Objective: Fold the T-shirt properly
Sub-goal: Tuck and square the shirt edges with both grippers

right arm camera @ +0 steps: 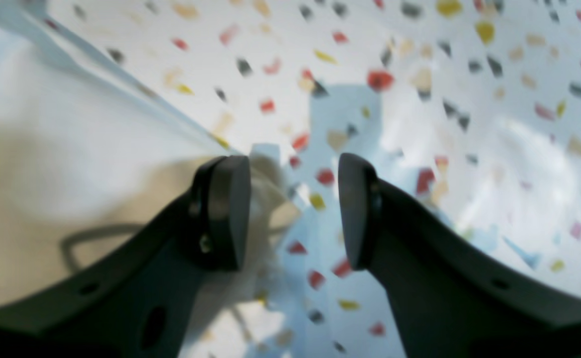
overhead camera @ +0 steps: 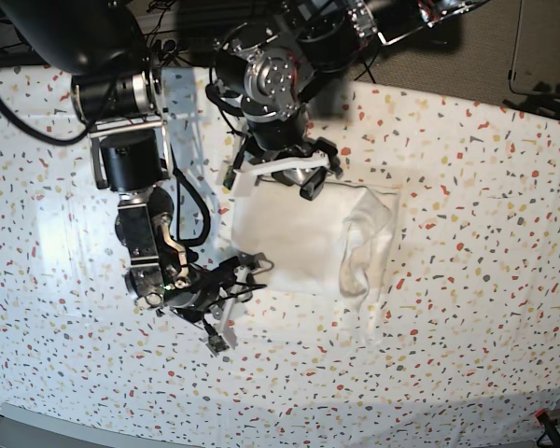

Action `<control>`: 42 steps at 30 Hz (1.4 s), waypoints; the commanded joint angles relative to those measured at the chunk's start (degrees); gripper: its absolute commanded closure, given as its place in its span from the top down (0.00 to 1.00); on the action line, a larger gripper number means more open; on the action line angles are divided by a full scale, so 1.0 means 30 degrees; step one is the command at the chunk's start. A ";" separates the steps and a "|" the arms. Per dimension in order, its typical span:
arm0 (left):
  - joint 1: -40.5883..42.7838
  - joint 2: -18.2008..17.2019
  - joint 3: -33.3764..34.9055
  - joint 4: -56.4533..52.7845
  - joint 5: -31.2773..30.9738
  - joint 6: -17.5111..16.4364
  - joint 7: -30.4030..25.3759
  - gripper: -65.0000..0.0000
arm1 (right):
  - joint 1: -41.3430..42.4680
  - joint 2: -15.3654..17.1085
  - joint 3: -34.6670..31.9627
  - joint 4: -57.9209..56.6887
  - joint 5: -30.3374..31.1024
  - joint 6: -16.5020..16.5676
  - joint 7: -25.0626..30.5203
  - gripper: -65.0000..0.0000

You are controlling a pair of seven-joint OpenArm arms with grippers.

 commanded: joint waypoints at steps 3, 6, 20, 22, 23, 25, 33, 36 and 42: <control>-0.0284 0.0175 -0.0903 0.0299 -0.1202 0.0029 -0.1923 0.44 | 0.0321 0.0801 -0.0350 0.0284 0.1399 0.1020 -0.0947 0.44; -0.0277 -0.0029 -0.2222 0.0299 -0.2186 -0.0772 -0.2958 0.44 | 0.0277 0.1384 -0.0656 0.0291 0.3140 0.2419 -0.2637 0.44; -0.0321 -0.3024 -0.6637 0.0299 -0.4947 -0.2259 -0.5967 0.44 | 0.0240 0.2827 -0.0692 0.0517 1.0134 0.2685 -0.6076 0.44; -0.0423 -0.3519 -0.6637 0.0299 -0.4947 -0.2259 -0.6244 0.44 | 0.0248 0.2790 -0.0692 0.1013 1.0353 0.2685 -0.6098 0.44; -0.0525 -0.3738 -0.6637 0.0299 -0.4954 -0.2259 -0.6353 0.44 | 0.0248 0.2783 -0.0692 0.1304 1.0382 0.2685 -0.6091 0.44; -0.0831 -0.4116 -0.6637 0.0299 -0.4954 -0.2251 -0.6411 0.44 | 0.0255 0.2783 -0.0685 0.1807 1.0389 0.2685 -0.6076 0.44; -0.1719 -0.5085 -0.6637 0.0299 -0.6149 -0.2251 -0.6127 0.44 | 0.0452 0.1800 -0.0692 0.1851 0.6572 0.2685 -0.2120 0.44; -0.1770 -0.5085 -0.6637 0.0299 -0.6819 -0.2251 -0.6295 0.44 | 0.0401 0.0787 -0.0692 0.1508 0.4772 0.2685 -0.2055 0.44; -0.1821 -0.5100 -0.6637 0.0299 -0.6965 -0.2922 -0.6812 0.44 | -0.0284 -0.0568 -0.0692 0.1399 0.5093 0.2685 -0.3920 0.44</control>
